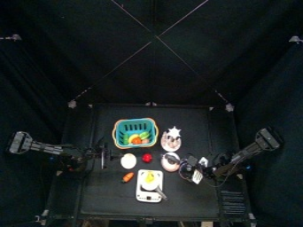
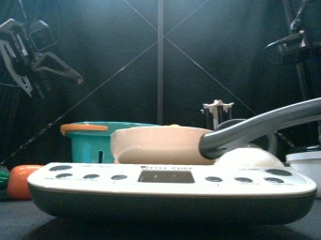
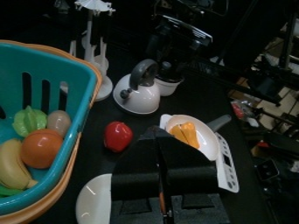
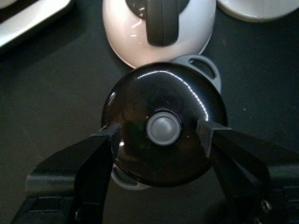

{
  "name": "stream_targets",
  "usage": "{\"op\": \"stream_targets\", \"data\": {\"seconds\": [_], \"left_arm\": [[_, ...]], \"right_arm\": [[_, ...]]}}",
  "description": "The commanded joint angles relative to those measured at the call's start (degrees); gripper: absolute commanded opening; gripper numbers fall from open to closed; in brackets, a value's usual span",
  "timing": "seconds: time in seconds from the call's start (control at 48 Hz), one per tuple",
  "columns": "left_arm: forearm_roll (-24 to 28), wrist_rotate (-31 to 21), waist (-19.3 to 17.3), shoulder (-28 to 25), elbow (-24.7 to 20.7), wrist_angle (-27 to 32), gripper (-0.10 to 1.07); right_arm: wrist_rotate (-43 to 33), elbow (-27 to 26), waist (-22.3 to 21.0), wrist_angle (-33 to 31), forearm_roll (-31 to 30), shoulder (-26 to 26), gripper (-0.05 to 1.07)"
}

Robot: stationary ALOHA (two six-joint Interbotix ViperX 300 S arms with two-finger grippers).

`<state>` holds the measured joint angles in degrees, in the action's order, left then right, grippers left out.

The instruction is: Place pot lid on pot

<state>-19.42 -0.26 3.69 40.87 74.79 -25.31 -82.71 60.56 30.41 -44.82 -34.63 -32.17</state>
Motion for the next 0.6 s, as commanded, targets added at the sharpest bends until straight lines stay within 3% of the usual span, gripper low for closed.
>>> {"op": "stream_targets", "data": {"seconds": [0.0, 0.375, 0.583], "left_arm": [[0.0, 0.0, -0.09, -0.09, -0.7, -0.26, -0.03], [0.0, 0.0, -0.09, -0.09, -0.7, -0.26, -0.03], [0.0, 0.0, 0.0, -0.09, -0.7, -0.26, -0.03]], "right_arm": [[0.0, -0.7, 0.09, -0.53, -1.05, -2.02, 0.99], [0.0, -1.67, 0.09, -2.64, -3.34, -3.78, 0.99], [0.26, -4.92, 1.67, -1.05, -3.96, -3.69, 0.99]]}}
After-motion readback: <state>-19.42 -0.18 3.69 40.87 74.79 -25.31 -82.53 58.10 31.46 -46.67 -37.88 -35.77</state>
